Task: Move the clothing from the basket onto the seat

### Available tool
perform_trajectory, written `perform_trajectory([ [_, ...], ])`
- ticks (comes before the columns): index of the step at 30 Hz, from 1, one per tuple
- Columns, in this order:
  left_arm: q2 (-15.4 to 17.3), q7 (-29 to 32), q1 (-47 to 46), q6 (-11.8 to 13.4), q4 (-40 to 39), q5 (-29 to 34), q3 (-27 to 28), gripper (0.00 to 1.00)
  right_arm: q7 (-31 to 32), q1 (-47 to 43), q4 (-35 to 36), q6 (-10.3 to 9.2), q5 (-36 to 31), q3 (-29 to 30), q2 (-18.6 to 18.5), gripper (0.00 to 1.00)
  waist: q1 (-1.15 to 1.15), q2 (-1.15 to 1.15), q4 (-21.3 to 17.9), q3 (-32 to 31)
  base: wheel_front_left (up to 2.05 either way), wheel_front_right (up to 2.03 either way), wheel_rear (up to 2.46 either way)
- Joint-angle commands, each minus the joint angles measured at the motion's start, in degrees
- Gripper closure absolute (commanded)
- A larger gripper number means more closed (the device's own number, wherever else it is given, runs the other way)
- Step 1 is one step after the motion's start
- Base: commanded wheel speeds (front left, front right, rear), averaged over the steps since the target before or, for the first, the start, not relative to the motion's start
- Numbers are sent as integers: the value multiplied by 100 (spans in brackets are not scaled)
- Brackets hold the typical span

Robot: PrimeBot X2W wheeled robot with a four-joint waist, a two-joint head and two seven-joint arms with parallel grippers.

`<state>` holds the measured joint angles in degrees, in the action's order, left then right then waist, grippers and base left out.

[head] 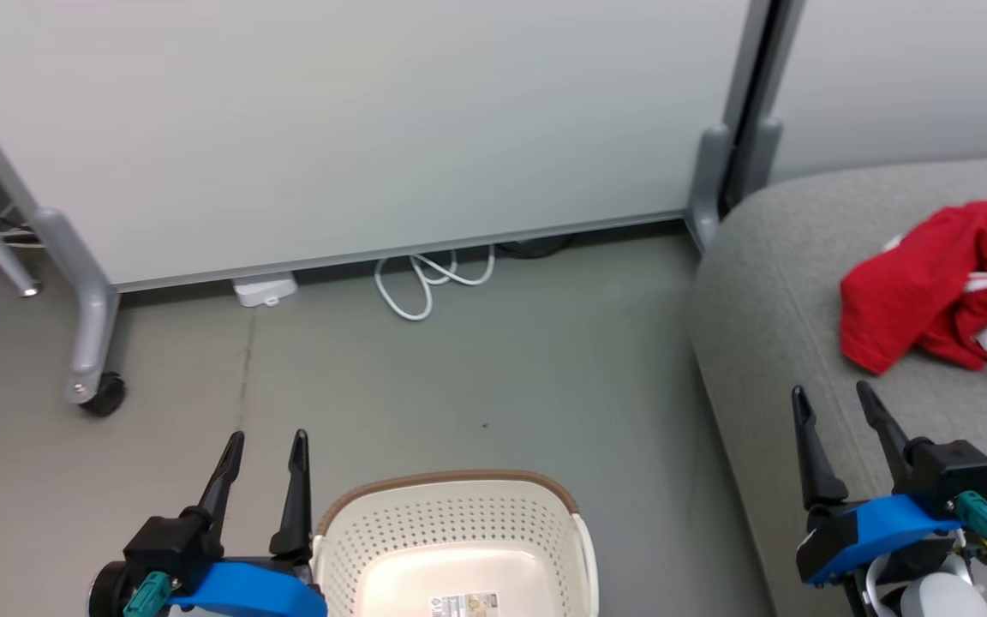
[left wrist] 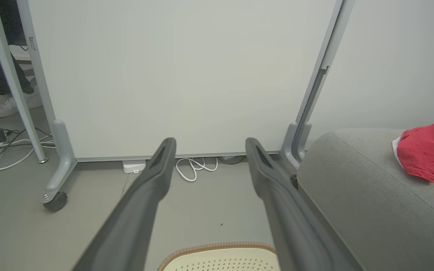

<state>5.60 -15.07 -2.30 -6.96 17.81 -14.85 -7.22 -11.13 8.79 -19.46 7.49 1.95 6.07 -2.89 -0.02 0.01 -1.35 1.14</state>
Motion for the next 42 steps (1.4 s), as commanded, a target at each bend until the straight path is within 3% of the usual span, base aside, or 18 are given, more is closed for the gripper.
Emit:
perform_trajectory([
  [1,13,-14,63,-19,42,35,78,0,52,-173,115,1,60,-55,-1,0,2,-1,241,-186,0,0,0],
  [14,71,-16,129,-53,254,68,334,0,299,-663,565,2,297,-362,0,0,2,-1,572,-256,0,0,0],
  [39,51,-15,88,-66,323,9,282,0,353,-738,704,2,369,-445,1,0,2,-1,537,-169,0,0,0],
  [40,19,4,104,-23,353,14,284,100,376,-664,666,-1,373,-435,1,100,3,-1,538,-169,0,0,0],
  [42,-11,24,154,-22,445,5,283,100,390,-684,553,-1,384,-430,8,100,3,-1,537,-168,0,0,0],
])
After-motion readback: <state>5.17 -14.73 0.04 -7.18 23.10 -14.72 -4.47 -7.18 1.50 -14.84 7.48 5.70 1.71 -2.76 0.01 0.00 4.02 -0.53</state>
